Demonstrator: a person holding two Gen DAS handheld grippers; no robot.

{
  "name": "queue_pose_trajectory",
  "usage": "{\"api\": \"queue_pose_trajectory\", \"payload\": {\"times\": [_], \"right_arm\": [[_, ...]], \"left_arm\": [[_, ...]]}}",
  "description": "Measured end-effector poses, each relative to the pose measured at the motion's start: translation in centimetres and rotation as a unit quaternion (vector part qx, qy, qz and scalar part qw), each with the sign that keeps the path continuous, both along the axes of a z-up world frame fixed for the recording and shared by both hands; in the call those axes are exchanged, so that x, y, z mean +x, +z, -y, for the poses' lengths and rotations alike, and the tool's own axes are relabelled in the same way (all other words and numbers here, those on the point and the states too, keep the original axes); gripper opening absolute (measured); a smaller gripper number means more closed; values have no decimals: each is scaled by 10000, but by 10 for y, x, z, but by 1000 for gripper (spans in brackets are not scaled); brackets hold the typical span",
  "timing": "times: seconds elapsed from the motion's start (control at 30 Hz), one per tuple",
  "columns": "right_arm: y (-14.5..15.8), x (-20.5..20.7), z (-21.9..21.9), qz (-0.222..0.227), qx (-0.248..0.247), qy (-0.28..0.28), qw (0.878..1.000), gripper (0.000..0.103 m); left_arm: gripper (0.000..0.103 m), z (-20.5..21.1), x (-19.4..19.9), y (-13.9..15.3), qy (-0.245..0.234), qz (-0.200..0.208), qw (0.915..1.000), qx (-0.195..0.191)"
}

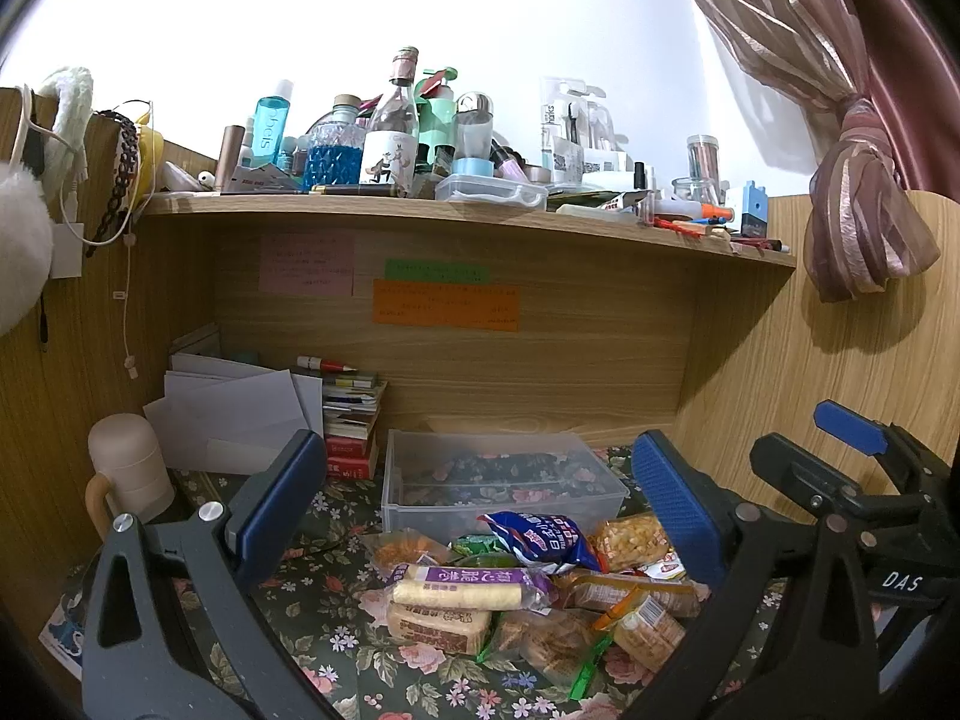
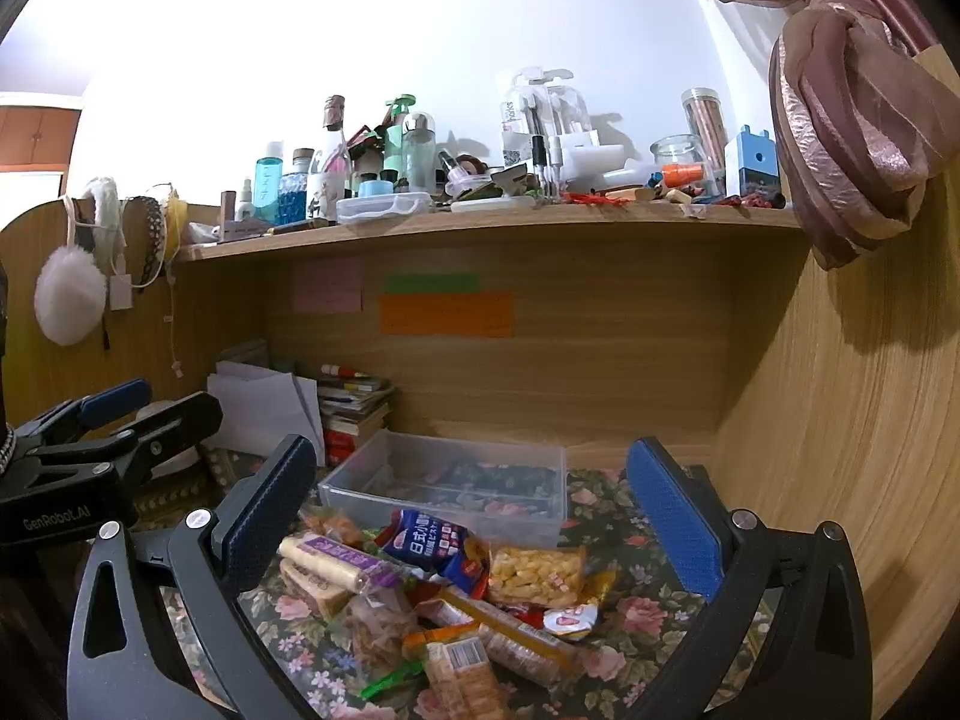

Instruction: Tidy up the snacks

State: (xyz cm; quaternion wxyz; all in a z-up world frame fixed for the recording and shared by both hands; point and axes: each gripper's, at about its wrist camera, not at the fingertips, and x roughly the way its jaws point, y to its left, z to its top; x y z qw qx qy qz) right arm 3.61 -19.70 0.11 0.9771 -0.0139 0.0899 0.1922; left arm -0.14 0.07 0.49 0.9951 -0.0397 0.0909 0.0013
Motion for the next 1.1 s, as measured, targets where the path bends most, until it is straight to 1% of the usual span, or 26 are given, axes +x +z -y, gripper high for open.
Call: {"api": "queue_pose_trajectory", "payload": {"times": [1.1], "right_arm": [[3, -2, -1, -21, 66, -11, 10000, 103]], "left_arm": [[103, -2, 3, 0, 8, 23, 10000, -3]]}}
